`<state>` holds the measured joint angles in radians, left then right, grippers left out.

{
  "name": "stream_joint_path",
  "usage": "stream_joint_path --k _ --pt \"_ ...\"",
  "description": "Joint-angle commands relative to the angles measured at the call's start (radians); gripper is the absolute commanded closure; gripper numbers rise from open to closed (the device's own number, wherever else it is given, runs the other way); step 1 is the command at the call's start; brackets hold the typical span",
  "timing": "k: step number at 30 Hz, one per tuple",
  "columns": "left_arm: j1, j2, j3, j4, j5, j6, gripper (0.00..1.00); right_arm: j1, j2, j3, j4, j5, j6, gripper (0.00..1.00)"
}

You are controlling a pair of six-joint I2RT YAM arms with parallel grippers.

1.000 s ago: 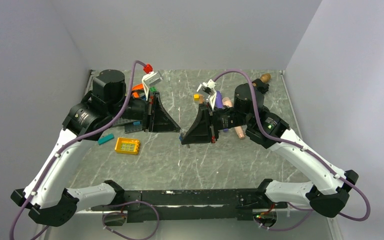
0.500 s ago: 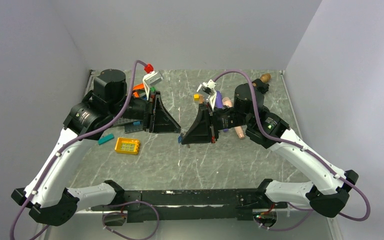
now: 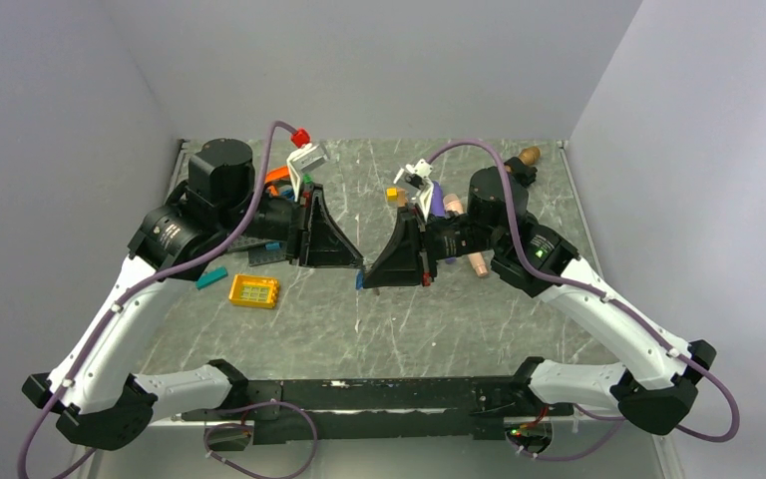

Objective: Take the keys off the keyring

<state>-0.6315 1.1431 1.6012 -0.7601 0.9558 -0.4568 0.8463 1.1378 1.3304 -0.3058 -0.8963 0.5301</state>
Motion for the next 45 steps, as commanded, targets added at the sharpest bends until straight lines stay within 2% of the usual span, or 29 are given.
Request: stream_joint_path --k 1,3,5,8,9,11,12,14,15,16,17,20,22,25,27,28,37,45 --pt "-0.015 0.006 0.021 0.022 0.022 0.009 0.81 0.005 -0.029 0.016 0.018 0.007 -0.014 1.0" --pt "-0.02 0.007 0.024 0.022 0.017 0.009 0.88 0.006 -0.029 0.018 0.017 0.007 -0.015 1.0" --pt "-0.024 0.007 0.027 0.022 0.007 0.008 0.99 0.005 -0.029 0.017 0.019 0.006 -0.012 1.0" --pt "-0.027 0.002 0.033 0.03 -0.009 -0.001 1.0 0.004 -0.031 0.016 0.018 0.017 -0.012 1.0" --pt "-0.027 -0.001 0.034 0.034 -0.014 -0.004 1.0 0.006 -0.033 0.015 0.021 0.022 -0.01 0.94" --pt "-0.027 -0.006 0.039 0.045 -0.022 -0.011 1.0 0.005 -0.041 0.011 0.023 0.038 -0.009 0.65" --pt "-0.027 -0.008 0.043 0.048 -0.027 -0.014 1.0 0.007 -0.045 0.008 0.025 0.044 -0.007 0.47" --pt "-0.028 -0.011 0.054 0.052 -0.038 -0.02 1.0 0.006 -0.055 0.006 0.021 0.067 -0.01 0.28" --pt "-0.027 -0.01 0.062 0.051 -0.046 -0.021 1.0 0.006 -0.061 0.002 0.022 0.073 -0.009 0.14" --pt "-0.027 -0.011 0.072 0.048 -0.054 -0.022 1.0 0.005 -0.073 -0.005 0.03 0.081 -0.007 0.06" --pt "-0.026 -0.01 0.08 0.047 -0.062 -0.024 1.0 0.006 -0.084 -0.013 0.041 0.093 -0.006 0.01" --pt "-0.027 -0.01 0.112 0.049 -0.099 -0.037 1.0 0.005 -0.136 -0.06 0.098 0.157 0.002 0.0" --pt "-0.027 -0.017 0.122 0.076 -0.131 -0.068 1.0 0.004 -0.191 -0.121 0.184 0.27 0.029 0.0" --pt "-0.027 -0.035 0.111 0.161 -0.169 -0.134 1.0 0.004 -0.29 -0.268 0.435 0.432 0.137 0.0" --pt "-0.028 -0.046 0.104 0.208 -0.203 -0.171 1.0 0.004 -0.329 -0.358 0.655 0.498 0.219 0.0" --pt "-0.027 -0.049 0.101 0.228 -0.217 -0.185 1.0 0.004 -0.335 -0.379 0.71 0.514 0.248 0.0" --pt "-0.027 -0.051 0.124 0.326 -0.266 -0.249 1.0 0.004 -0.2 -0.28 0.873 0.496 0.304 0.04" --pt "-0.029 -0.058 0.116 0.347 -0.296 -0.263 1.0 0.005 -0.15 -0.214 0.904 0.47 0.311 0.21"
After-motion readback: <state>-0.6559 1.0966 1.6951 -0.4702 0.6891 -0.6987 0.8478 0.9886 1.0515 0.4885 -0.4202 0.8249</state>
